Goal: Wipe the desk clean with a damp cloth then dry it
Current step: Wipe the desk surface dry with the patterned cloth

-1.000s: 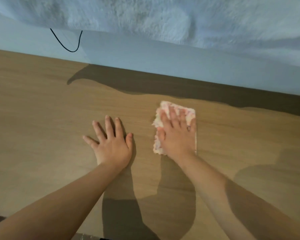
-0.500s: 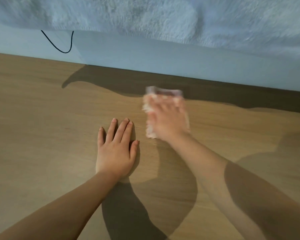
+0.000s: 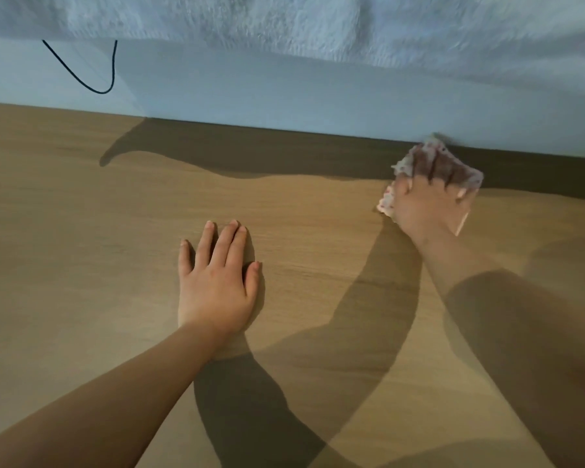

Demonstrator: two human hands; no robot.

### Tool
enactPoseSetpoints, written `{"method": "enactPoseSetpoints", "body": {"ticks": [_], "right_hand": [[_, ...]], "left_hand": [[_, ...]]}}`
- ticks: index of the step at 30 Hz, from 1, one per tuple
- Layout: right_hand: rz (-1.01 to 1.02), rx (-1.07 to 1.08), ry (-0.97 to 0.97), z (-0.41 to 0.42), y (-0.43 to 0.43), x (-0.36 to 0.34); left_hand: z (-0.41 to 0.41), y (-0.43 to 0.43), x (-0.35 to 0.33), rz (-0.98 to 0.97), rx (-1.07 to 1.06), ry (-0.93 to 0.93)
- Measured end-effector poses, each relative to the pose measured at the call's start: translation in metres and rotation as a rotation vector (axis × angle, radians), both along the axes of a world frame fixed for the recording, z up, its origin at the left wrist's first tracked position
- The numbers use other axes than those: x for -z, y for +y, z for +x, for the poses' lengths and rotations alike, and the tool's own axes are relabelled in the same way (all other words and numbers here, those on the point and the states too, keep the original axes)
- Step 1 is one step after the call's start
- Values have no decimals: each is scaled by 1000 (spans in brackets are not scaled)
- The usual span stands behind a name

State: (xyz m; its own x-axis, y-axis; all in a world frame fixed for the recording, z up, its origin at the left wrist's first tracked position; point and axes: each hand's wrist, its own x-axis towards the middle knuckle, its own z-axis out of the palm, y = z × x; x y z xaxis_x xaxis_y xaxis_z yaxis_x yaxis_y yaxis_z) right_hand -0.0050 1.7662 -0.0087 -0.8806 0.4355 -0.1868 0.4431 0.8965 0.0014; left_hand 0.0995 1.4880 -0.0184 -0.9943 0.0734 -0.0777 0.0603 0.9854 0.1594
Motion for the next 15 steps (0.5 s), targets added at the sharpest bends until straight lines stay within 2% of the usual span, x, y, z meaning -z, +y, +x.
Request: {"method": "enactPoseSetpoints", "body": {"ticks": [1, 2, 4, 5, 7, 9, 11, 13, 14, 15], "right_hand": [[33, -86, 17, 13, -22, -1], [41, -260, 26, 30, -50, -2], [-55, -687, 26, 76, -109, 3], [-106, -829, -8, 97, -127, 3], [-147, -915, -4, 103, -115, 0], [-79, -743, 22, 87, -64, 7], [-15, -367, 29, 71, -2, 7], [-60, -54, 28, 72, 29, 0], [-70, -24, 36, 81, 20, -1], [-79, -84, 73, 93, 1, -1]], "left_hand": [[0, 0, 1, -4, 1, 2], [0, 0, 2, -5, 1, 8], [0, 0, 3, 6, -9, 18], [1, 0, 3, 18, -17, 20], [0, -1, 2, 35, -28, 20], [0, -1, 3, 31, -22, 15], [1, -1, 3, 24, -16, 22], [1, 0, 4, 17, -18, 24], [1, 0, 4, 21, -22, 25], [1, 0, 4, 25, -27, 25]]}}
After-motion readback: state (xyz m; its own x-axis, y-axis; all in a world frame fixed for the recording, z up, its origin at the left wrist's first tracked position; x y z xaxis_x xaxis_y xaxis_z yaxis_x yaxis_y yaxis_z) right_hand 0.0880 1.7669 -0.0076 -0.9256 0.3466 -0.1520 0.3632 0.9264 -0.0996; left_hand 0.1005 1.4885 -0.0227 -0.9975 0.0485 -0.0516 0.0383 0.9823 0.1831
